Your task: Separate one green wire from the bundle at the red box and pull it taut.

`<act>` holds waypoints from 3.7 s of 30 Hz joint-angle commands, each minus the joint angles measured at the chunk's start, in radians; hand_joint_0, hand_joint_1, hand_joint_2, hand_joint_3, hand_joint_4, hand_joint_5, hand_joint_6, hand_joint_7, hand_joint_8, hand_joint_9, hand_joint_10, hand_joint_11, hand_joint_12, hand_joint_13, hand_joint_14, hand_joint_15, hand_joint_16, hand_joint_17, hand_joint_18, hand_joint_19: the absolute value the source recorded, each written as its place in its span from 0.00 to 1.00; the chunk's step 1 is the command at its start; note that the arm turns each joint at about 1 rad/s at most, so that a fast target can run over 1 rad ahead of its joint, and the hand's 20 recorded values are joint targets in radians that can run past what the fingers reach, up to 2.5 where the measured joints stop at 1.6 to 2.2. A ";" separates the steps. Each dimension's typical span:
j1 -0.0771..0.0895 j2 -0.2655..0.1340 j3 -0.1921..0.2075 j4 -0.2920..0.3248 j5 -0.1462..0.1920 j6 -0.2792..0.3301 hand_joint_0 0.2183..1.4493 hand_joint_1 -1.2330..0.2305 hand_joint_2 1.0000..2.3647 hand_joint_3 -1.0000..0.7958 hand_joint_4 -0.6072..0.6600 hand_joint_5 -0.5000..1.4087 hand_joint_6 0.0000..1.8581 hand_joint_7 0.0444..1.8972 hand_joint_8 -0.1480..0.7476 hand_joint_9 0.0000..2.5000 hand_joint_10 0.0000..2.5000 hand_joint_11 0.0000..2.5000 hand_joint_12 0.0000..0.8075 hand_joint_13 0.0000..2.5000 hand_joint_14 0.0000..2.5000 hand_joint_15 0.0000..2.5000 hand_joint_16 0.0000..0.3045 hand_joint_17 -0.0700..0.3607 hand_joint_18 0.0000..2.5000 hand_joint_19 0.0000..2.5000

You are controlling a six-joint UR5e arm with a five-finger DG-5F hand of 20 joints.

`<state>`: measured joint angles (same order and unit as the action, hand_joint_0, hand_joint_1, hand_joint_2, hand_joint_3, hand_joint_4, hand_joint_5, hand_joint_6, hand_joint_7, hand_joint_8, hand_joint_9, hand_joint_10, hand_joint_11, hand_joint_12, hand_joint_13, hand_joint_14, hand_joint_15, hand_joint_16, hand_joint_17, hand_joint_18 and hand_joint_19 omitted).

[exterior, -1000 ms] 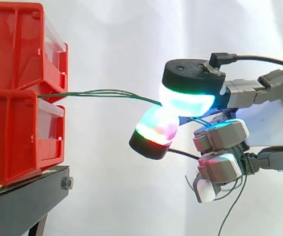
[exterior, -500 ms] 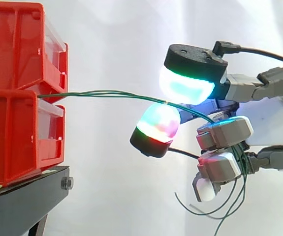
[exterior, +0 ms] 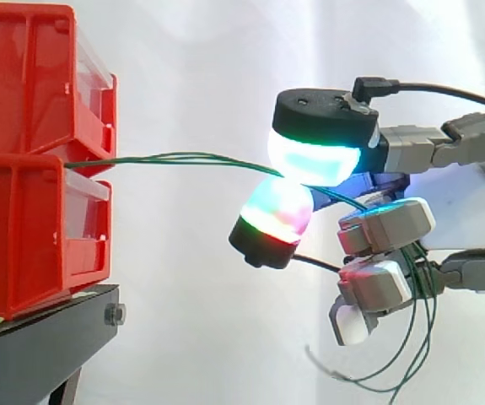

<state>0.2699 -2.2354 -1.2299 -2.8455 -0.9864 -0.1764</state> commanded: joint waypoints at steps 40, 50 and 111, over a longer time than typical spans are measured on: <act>-0.005 0.000 0.001 0.000 0.000 0.002 0.30 0.44 0.00 0.31 0.56 0.18 0.47 0.54 0.48 0.54 0.01 0.43 0.44 0.47 0.01 0.35 0.19 0.47 0.31 0.31; -0.005 -0.001 0.001 0.000 0.000 0.002 0.33 0.34 0.02 0.47 0.53 0.18 0.48 0.58 0.49 0.52 0.01 0.43 0.43 0.46 0.01 0.34 0.19 0.46 0.31 0.30; -0.012 -0.001 0.009 0.000 -0.005 0.025 0.38 0.32 0.01 0.40 0.49 0.17 0.49 0.54 0.46 0.48 0.01 0.42 0.43 0.42 0.01 0.32 0.19 0.46 0.28 0.29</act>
<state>0.2578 -2.2355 -1.2212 -2.8457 -0.9888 -0.1516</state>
